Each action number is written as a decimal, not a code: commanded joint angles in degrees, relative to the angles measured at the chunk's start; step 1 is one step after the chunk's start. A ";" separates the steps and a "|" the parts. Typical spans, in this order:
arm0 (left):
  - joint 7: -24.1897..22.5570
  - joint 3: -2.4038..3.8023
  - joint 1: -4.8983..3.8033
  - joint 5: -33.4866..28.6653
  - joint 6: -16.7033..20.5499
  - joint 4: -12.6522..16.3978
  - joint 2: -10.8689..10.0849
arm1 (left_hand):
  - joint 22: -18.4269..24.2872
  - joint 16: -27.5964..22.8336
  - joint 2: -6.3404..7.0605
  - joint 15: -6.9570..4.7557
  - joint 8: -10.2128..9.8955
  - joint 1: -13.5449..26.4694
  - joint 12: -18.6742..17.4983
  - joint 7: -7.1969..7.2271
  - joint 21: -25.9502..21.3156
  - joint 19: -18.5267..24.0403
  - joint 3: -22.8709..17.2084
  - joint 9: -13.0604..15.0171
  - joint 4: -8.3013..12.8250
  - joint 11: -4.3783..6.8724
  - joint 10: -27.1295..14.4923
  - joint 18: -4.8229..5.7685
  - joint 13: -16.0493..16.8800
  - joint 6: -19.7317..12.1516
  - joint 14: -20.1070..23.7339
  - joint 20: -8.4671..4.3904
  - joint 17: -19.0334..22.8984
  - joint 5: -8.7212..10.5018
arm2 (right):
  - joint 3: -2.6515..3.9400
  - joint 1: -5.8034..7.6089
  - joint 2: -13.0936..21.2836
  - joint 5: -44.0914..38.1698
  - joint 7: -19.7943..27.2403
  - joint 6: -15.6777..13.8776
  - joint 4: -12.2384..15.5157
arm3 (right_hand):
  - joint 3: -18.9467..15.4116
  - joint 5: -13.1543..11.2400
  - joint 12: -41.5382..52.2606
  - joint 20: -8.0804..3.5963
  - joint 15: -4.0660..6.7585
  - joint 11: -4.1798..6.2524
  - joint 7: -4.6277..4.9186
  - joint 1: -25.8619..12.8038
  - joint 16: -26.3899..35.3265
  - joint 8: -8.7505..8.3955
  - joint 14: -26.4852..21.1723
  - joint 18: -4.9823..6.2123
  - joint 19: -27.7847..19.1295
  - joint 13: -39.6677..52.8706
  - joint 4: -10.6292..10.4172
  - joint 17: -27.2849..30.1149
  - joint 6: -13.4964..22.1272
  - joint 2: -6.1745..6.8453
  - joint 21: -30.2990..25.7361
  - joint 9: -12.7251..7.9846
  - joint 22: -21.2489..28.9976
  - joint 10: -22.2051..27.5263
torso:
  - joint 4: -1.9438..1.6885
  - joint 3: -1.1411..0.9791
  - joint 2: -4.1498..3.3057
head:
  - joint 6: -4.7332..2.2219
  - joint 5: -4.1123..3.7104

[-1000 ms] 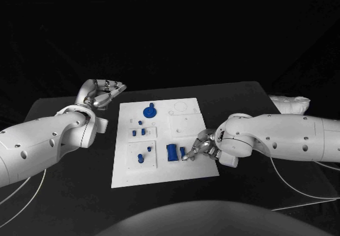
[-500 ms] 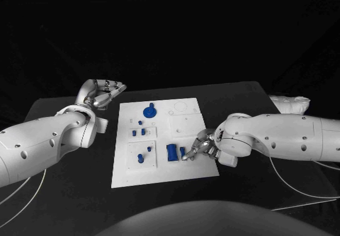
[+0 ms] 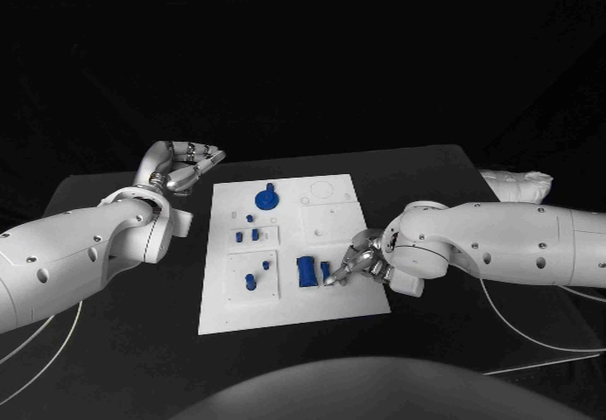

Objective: Assemble the parts on the task board

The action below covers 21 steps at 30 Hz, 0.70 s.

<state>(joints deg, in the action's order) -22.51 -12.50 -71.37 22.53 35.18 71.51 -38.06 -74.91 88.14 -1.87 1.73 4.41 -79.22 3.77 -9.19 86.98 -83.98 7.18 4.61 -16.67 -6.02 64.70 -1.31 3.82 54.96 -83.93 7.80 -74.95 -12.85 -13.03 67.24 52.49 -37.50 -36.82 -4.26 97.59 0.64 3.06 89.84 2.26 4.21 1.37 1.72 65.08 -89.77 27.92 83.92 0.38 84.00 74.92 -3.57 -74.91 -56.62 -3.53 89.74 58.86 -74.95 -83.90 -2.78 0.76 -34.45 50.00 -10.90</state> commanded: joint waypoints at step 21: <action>-0.39 0.04 -0.02 0.21 -0.56 0.07 0.13 | -14.01 -0.07 -0.43 0.16 0.26 -0.19 0.08 0.16 -0.15 -3.52 0.21 0.09 -0.03 0.27 0.21 0.48 0.05 0.43 -4.79 0.22 -12.23 -0.28 | -0.09 -0.12 -0.40 -1.40 -1.80 2.28 -0.78 | 0.20 -0.07 0.16 -0.45 0.40 0.41 -0.11 0.33 -0.23 0.24 6.08 -0.38 6.00 15.08 0.05 -15.09 0.34 -0.47 0.26 0.12 -15.05 -6.10 | 0.01 0.00 0.01 | 0.00 -0.09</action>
<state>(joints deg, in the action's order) -22.51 -12.50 -71.37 22.55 35.18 71.51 -38.04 -74.91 88.14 -1.87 1.73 4.41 -79.22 3.77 -9.19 86.98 -83.98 7.18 4.61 -16.67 -6.02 64.70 -1.31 3.82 54.96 -83.93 7.80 -74.93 -12.85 -13.10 67.19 52.12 -38.09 -37.94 -3.14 96.76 0.64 2.99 89.84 2.26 4.21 1.37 1.73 65.11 -89.77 27.93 83.92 0.38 84.00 74.92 -3.56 -74.91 -56.63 -3.55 89.74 58.93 -74.94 -83.89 -2.77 0.76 -34.44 50.00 -11.03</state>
